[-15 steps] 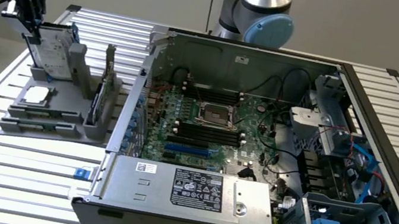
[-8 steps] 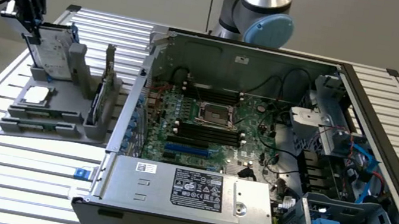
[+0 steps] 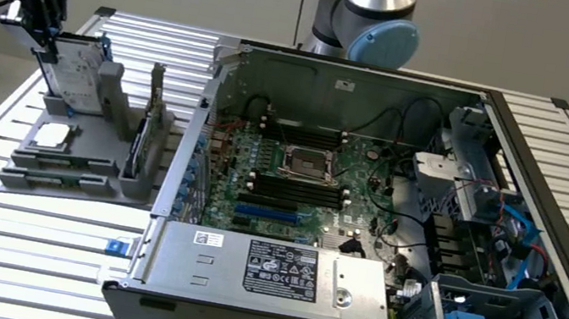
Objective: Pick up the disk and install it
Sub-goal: 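Pick up the disk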
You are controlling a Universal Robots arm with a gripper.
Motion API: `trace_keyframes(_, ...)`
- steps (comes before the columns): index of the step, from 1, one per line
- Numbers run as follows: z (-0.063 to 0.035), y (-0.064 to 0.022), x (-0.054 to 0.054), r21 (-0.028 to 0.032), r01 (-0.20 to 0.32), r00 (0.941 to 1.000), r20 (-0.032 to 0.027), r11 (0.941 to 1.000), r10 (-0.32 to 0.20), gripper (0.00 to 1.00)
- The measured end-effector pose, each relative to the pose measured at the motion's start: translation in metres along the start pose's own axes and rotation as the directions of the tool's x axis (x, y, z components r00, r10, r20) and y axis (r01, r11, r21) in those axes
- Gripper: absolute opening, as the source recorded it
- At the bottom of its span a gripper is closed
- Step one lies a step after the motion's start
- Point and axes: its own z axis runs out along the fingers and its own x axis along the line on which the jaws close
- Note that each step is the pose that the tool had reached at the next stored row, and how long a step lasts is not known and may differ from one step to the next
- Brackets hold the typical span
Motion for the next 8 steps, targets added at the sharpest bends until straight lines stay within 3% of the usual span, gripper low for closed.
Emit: trace_keyframes(8,0.0,0.0,0.0,0.0,0.0,1.0,0.0,1.0,0.0,0.33)
